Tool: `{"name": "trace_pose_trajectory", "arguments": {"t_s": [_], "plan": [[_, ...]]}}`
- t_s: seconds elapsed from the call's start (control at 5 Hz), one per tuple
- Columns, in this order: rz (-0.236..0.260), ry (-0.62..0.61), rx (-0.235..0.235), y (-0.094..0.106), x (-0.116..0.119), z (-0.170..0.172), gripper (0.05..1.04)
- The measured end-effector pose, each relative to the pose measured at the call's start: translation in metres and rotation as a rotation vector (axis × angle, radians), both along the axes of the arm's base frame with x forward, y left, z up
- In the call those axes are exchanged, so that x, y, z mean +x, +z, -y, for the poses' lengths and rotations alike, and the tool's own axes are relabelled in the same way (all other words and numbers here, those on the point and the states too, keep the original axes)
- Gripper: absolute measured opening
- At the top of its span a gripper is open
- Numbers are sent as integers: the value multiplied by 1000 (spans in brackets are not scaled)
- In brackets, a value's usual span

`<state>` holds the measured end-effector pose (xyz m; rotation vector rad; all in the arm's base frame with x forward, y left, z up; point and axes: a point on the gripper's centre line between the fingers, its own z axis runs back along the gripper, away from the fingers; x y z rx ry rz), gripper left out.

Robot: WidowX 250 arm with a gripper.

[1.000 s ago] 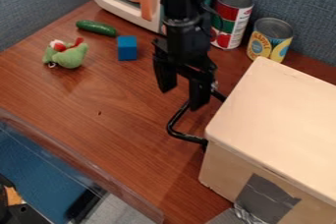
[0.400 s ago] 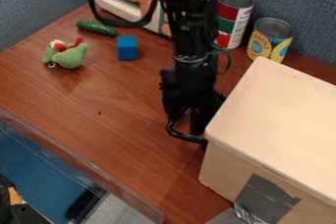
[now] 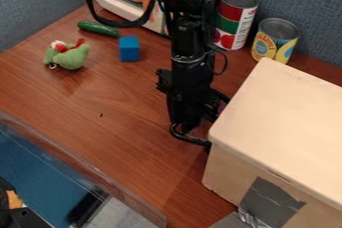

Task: Opened the drawer

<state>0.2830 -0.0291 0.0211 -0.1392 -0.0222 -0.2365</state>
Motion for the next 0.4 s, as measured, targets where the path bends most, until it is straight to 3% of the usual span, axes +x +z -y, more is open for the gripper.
{"name": "trace_pose_trajectory", "arguments": {"t_s": [0.4], "plan": [[-52, 73, -29, 4, -1, -55, 152]]}}
